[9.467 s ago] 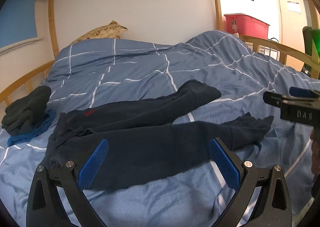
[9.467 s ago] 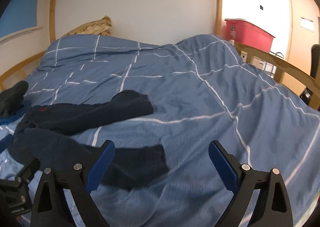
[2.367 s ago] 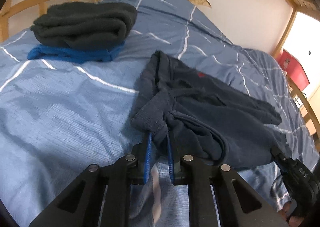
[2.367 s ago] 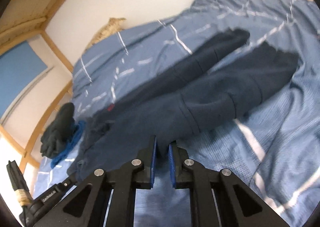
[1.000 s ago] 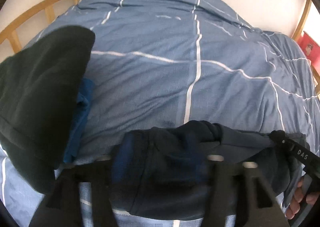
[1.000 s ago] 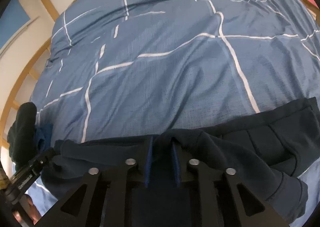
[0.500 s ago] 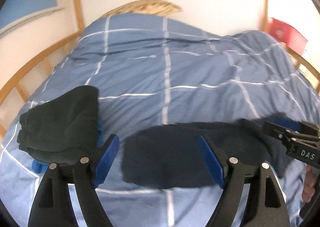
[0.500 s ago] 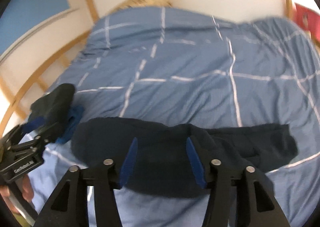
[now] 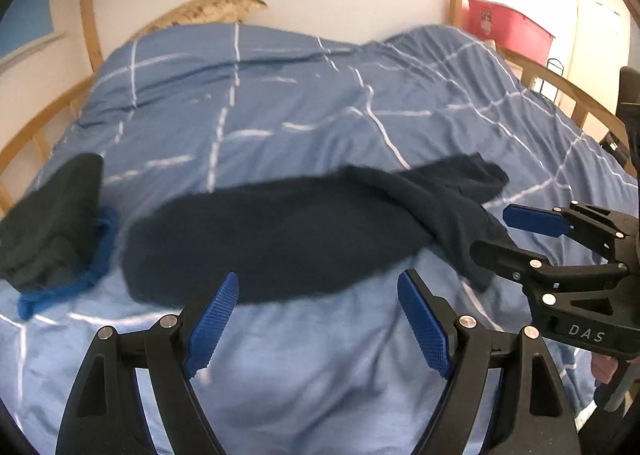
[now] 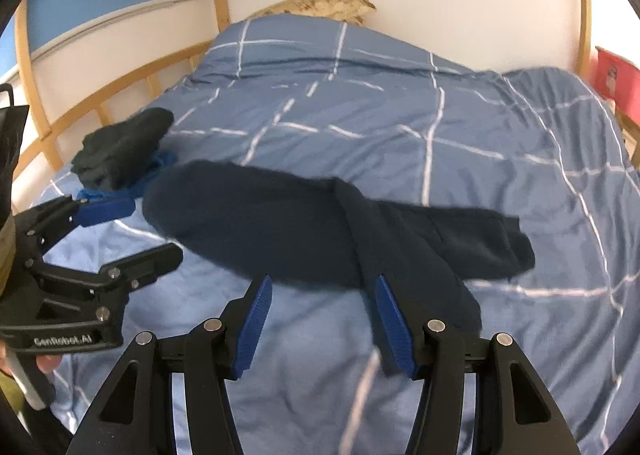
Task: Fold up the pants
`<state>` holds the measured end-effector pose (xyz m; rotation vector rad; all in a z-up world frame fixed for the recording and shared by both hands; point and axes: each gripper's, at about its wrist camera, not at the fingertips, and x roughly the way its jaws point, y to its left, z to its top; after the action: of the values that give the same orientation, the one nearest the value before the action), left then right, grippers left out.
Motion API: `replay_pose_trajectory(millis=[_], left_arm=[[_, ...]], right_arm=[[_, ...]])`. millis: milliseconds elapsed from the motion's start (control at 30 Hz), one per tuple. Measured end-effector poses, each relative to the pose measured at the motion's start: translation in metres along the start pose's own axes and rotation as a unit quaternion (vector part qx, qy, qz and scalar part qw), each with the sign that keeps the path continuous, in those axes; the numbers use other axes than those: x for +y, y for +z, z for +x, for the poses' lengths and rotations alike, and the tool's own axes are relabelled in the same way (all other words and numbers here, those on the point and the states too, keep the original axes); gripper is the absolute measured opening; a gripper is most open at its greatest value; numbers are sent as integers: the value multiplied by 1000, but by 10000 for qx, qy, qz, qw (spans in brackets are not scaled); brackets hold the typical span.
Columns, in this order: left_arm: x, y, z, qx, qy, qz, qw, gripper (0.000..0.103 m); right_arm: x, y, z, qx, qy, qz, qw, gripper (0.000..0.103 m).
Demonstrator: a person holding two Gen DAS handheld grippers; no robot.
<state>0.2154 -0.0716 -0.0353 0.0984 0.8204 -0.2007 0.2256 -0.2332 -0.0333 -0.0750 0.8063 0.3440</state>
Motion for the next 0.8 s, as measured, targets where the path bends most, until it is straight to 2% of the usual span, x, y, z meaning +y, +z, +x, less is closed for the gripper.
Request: replay_pose_trajectory(millis=[200, 333, 600, 700, 733, 800], left_arm=[[-19, -16, 30, 382, -183, -357, 9985, 81], [-30, -25, 47, 562, -78, -221, 9981, 81], [-36, -34, 64, 747, 27, -63, 9972, 81], [-36, -34, 68, 774, 29, -46, 9970, 81], [-36, -34, 69, 782, 27, -43, 9969, 81], [-36, -33, 70, 787, 4, -42, 9969, 81]], right_arm=[[-30, -27, 14, 235, -130, 226, 9994, 55], [-38, -43, 27, 358, -197, 152, 9991, 55], [-31, -59, 56, 727, -550, -412, 9950, 55], [-24, -65, 69, 940, -930, -785, 9881, 55], [-23, -66, 70, 974, -963, -838, 9870, 53], [-22, -67, 72, 1009, -1057, -900, 9852, 38]])
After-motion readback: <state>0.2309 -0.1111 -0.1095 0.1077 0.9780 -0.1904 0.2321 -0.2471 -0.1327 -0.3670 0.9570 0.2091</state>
